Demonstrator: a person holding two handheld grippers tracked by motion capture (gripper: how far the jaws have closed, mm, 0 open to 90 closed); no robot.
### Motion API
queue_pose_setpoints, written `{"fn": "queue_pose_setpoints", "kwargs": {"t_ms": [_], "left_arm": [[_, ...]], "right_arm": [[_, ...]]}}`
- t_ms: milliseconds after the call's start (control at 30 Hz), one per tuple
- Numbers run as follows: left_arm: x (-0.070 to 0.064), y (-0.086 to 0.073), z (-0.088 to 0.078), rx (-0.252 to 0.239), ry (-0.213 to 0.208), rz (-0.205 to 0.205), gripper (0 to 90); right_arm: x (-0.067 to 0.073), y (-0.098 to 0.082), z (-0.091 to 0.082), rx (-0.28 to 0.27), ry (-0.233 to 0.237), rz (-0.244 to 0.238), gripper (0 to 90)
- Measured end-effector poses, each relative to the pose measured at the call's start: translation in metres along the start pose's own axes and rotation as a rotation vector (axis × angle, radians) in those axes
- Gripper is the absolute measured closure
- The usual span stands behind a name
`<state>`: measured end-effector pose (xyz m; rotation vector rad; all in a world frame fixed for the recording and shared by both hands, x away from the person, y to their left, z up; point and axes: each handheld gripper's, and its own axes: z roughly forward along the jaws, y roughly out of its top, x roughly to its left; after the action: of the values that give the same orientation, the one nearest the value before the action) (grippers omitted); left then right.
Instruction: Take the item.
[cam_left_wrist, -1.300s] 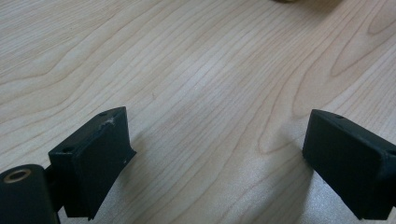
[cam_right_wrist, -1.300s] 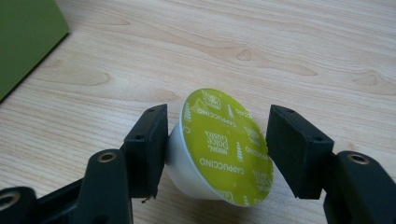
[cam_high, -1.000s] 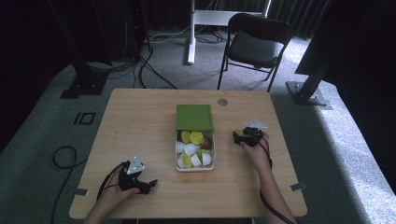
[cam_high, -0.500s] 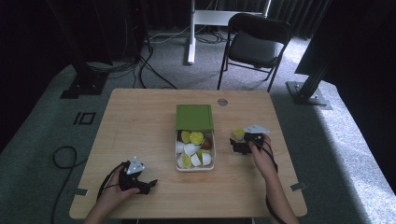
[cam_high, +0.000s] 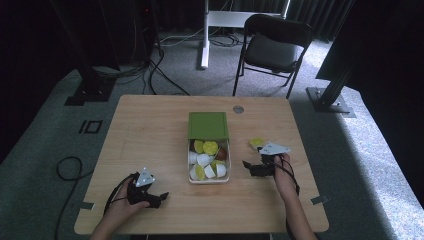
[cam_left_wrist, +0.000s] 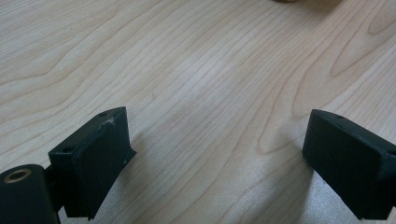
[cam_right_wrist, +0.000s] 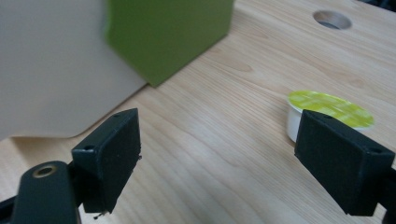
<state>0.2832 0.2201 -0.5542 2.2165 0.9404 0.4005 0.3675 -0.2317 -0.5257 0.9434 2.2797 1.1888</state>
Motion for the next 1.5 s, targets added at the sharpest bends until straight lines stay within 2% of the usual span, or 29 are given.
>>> {"fn": "queue_pose_setpoints", "kwargs": {"t_ms": [233,467,800,900,1133,1200,1300,1500], "left_arm": [[0.0,0.0,0.0,0.0,0.0,0.001,8.8],[0.0,0.0,0.0,-0.001,0.0,0.0,8.8],[0.0,0.0,0.0,-0.001,0.001,0.0,8.8],[0.0,0.0,0.0,-0.001,0.0,0.0,8.8],[0.0,0.0,0.0,0.0,0.001,0.002,8.8],[0.0,0.0,0.0,0.0,0.001,0.002,8.8],[0.0,0.0,0.0,0.0,0.001,0.002,8.8],[0.0,0.0,0.0,0.0,0.001,0.002,8.8]], "right_arm": [[0.005,-0.009,-0.007,-0.003,0.059,-0.031,17.6],[0.004,-0.022,-0.014,0.004,0.119,-0.065,17.7],[0.018,-0.038,-0.023,0.027,0.257,-0.152,17.6],[0.022,-0.041,-0.027,0.03,0.285,-0.177,17.6],[0.029,-0.048,-0.037,0.026,0.334,-0.212,17.3],[0.031,-0.051,-0.038,0.034,0.337,-0.231,13.1],[0.034,-0.055,-0.041,0.045,0.334,-0.25,13.5],[0.036,-0.063,-0.047,0.053,0.334,-0.244,13.5]]}}
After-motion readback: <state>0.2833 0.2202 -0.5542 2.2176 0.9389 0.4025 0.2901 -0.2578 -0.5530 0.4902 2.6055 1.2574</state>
